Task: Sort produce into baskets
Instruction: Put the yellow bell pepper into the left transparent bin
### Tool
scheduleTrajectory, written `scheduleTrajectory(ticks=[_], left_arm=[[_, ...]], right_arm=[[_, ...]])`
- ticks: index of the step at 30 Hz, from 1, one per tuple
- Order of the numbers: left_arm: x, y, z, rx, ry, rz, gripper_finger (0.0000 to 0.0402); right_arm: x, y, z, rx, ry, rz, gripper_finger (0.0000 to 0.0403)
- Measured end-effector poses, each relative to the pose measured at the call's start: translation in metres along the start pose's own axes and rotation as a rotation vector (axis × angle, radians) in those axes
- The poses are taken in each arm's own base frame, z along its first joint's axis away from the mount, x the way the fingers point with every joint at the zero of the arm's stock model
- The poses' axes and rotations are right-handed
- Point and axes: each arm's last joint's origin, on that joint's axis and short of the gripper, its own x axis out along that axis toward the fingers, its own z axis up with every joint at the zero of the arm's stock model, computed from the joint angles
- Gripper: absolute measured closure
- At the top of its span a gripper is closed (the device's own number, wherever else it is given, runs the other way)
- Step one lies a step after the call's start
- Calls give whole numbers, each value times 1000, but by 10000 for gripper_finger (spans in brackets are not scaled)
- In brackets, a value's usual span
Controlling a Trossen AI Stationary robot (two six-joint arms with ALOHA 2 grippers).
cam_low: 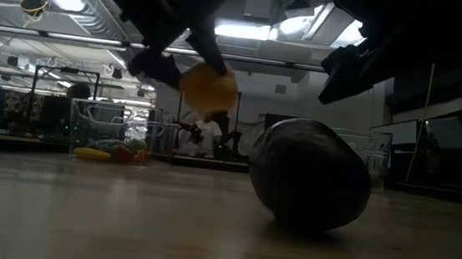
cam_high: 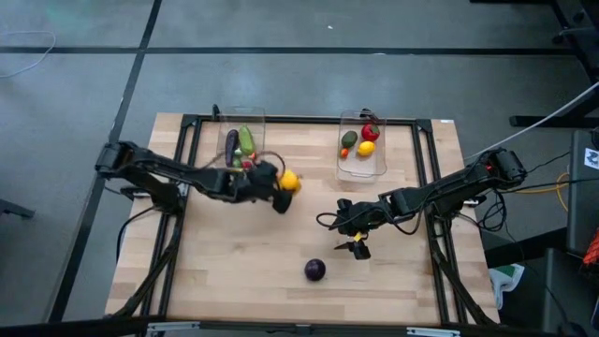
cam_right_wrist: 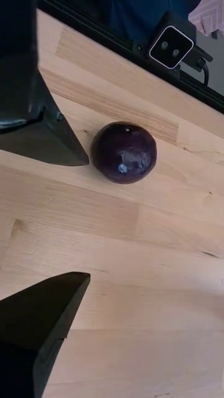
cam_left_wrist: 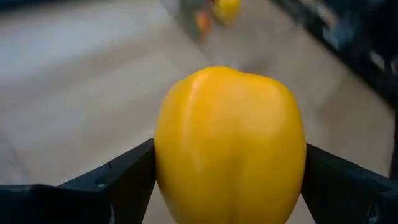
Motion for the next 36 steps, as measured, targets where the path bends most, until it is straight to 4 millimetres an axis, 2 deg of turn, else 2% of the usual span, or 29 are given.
scheduleTrajectory(ticks=[9,17,25,32,36], left_arm=[[-22,39,59,14,-273,197,68],[-13,84,92,7,-344,417,68],[17,125,99,-35,-296,593,68],[42,143,92,-81,-240,669,68],[47,150,89,-100,-216,698,68]], right_arm=[[0,0,0,0,0,0,111],[0,0,0,0,-1,0,111],[0,-1,2,-1,-24,-53,111],[0,-2,2,-1,-25,-85,111],[0,-2,2,-1,-25,-85,111]])
